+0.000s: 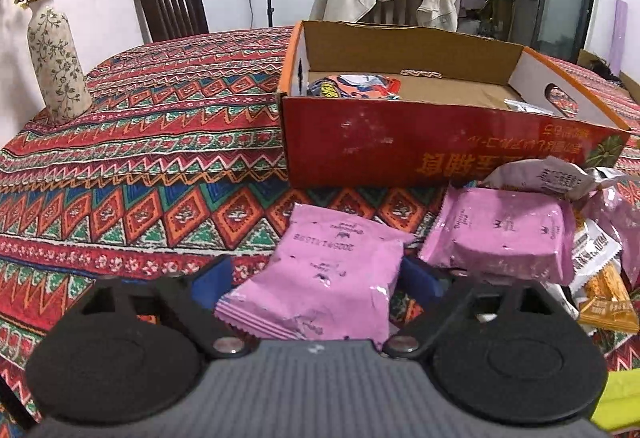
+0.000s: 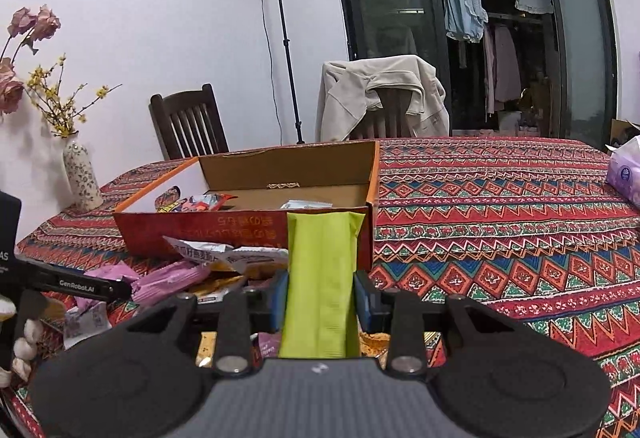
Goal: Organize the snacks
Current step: 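Grasp the lime-green packet with the right tool while the left grasps a pink packet, then lift and carry both packets over the cardboard box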
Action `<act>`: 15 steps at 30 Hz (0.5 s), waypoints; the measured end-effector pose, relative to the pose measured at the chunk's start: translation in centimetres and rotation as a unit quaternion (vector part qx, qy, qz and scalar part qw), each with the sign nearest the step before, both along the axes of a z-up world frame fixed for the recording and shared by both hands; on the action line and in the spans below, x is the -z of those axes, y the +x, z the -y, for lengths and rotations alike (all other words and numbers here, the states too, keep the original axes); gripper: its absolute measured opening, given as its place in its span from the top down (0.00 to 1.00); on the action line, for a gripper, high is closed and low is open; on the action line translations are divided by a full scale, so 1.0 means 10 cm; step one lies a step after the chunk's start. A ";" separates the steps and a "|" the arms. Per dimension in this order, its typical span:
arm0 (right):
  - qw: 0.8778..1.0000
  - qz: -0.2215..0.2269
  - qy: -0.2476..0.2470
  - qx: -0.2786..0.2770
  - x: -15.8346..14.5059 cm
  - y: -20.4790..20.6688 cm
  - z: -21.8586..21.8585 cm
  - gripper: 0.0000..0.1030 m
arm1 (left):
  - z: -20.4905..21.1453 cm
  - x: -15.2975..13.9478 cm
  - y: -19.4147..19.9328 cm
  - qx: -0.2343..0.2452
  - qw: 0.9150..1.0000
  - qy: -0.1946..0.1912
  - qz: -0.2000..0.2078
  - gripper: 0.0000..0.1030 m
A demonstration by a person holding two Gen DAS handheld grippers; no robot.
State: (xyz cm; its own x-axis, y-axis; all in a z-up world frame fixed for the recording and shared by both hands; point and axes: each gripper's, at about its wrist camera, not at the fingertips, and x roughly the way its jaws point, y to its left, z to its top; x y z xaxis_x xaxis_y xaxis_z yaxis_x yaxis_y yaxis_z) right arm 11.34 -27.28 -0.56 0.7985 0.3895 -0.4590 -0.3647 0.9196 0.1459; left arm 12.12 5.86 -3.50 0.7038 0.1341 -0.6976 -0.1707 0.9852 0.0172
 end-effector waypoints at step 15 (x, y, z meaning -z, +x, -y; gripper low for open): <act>1.000 -0.004 0.001 -0.004 0.04 0.00 -0.05 0.68 | 0.00 -0.06 -0.16 -0.009 0.999 0.002 0.032 0.26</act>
State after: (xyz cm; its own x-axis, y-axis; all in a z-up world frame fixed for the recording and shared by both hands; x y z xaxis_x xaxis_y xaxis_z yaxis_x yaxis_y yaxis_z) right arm 11.33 -26.76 -0.92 0.7915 0.3969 -0.4648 -0.3708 0.9163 0.1511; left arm 10.56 5.87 -2.92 0.7441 0.1488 -0.6513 -0.1883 0.9821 0.0093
